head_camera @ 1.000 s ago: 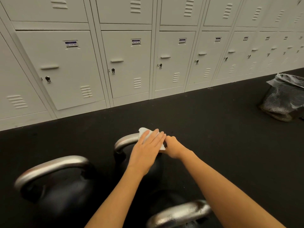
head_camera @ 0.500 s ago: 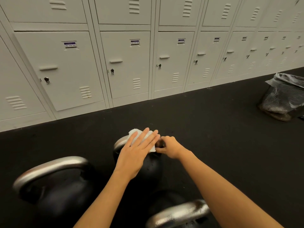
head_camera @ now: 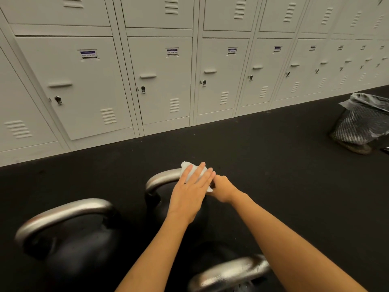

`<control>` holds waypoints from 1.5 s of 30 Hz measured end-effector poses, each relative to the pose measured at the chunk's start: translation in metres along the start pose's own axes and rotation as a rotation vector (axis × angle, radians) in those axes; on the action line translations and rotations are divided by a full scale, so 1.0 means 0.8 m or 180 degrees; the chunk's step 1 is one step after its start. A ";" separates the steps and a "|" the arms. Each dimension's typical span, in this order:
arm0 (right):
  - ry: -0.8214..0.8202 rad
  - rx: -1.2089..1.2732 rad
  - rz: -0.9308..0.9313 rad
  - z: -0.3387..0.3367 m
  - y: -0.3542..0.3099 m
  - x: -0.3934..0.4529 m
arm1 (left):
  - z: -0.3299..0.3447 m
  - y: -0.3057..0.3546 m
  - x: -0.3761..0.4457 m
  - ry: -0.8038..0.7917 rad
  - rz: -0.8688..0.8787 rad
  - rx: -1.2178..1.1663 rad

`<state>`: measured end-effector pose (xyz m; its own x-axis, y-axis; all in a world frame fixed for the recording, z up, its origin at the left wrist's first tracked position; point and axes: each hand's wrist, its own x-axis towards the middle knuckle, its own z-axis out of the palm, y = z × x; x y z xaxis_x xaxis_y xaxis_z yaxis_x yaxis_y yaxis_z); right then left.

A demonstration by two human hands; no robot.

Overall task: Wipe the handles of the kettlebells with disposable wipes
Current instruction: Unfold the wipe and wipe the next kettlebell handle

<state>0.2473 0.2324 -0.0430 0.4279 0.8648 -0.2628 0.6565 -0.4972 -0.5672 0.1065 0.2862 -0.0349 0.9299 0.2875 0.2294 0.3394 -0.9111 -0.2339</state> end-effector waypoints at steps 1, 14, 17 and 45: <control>-0.0019 0.0033 0.0002 0.000 0.003 0.001 | -0.001 -0.003 -0.001 -0.0055 0.0049 0.0041; -0.0344 0.0670 -0.0086 -0.003 0.010 -0.001 | 0.001 -0.052 -0.041 0.0465 -0.0828 -0.0605; -0.0345 0.0667 -0.0053 -0.004 0.008 -0.002 | 0.004 -0.048 -0.039 0.0577 -0.1005 -0.0627; -0.0346 0.0369 -0.0020 -0.001 0.009 0.004 | -0.011 -0.014 -0.001 -0.0130 -0.0571 -0.0146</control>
<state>0.2535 0.2318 -0.0475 0.3500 0.8735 -0.3384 0.5801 -0.4857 -0.6538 0.1006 0.2934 -0.0244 0.8604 0.4574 0.2248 0.4942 -0.8564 -0.1492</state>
